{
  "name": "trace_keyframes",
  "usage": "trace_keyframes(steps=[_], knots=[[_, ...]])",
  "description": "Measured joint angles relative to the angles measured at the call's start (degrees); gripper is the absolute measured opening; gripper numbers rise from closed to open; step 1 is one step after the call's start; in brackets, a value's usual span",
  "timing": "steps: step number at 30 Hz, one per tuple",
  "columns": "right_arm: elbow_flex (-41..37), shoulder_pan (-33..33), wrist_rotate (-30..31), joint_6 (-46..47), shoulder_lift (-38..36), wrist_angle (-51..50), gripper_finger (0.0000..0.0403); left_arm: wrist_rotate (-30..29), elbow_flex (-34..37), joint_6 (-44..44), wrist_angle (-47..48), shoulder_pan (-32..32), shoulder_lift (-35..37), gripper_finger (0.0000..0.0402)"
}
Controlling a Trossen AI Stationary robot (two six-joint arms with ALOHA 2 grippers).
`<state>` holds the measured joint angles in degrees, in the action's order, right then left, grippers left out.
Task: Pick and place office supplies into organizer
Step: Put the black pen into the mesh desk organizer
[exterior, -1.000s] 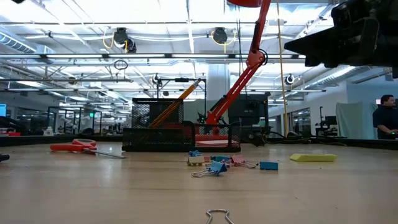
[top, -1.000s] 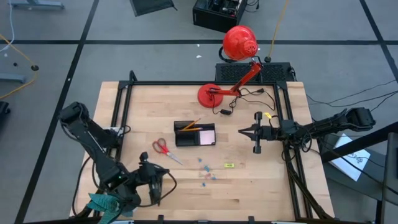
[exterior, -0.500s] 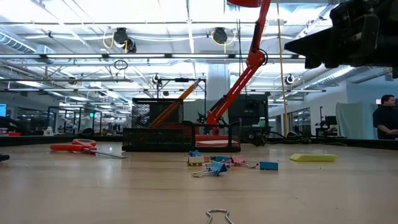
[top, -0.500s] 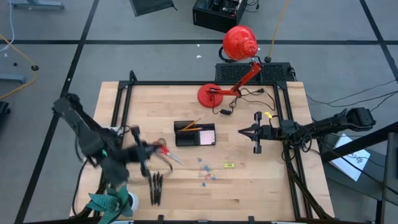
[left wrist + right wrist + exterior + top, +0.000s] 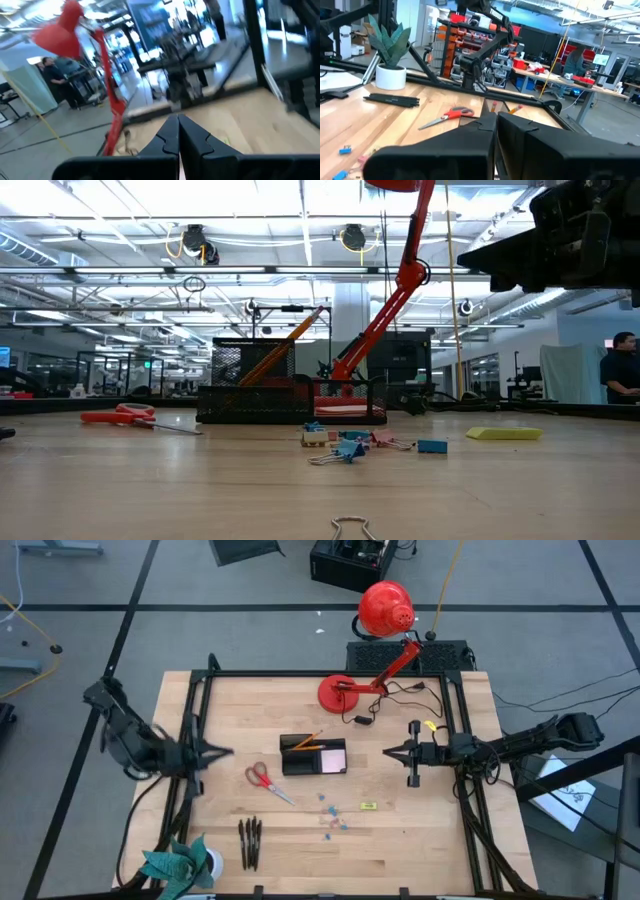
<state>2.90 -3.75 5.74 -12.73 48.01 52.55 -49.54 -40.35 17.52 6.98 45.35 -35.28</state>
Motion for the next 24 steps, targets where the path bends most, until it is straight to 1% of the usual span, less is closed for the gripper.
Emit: trace_keyframes(steps=[6, 9, 11, 13, 16, 18, 20, 24], knots=[[0.02, 0.00, 0.01, 0.04, 0.02, -4.89, 0.0009, -0.35, 7.49, -3.79, -4.54, 1.65, -0.82, 0.0000], [0.00, 0.00, 0.05, 0.04, 0.02, -5.78, 0.0009, -0.42, 11.61, -9.45, -3.45, 1.66, -0.51, 0.0000], [0.01, 0.00, 0.06, 0.04, 0.02, -5.64, 0.0009, -0.44, 13.98, -16.16, -3.11, 1.51, 0.59, 0.0000], [0.01, 0.00, 0.09, 0.04, 0.02, -5.64, 0.0009, -0.41, 15.93, -25.41, -1.05, 0.78, 0.67, 0.0000], [0.01, 0.00, 0.13, 0.02, 0.02, -5.07, 0.0009, 2.11, 18.15, -40.11, 3.89, 0.25, 0.19, 0.0000], [0.02, 0.00, 0.13, 0.02, 0.00, -4.14, 0.0009, 3.73, 18.90, -49.09, 5.51, -0.44, -0.72, 0.0000], [0.02, 0.00, 0.15, 0.04, 0.00, -3.58, 0.0009, 6.65, 19.62, -56.67, 7.32, -0.95, -2.61, 0.0000], [0.00, 0.00, 0.13, 0.58, 0.00, -2.87, 0.0009, 15.64, 20.66, -68.33, 9.32, -1.51, -8.54, 0.0000]])
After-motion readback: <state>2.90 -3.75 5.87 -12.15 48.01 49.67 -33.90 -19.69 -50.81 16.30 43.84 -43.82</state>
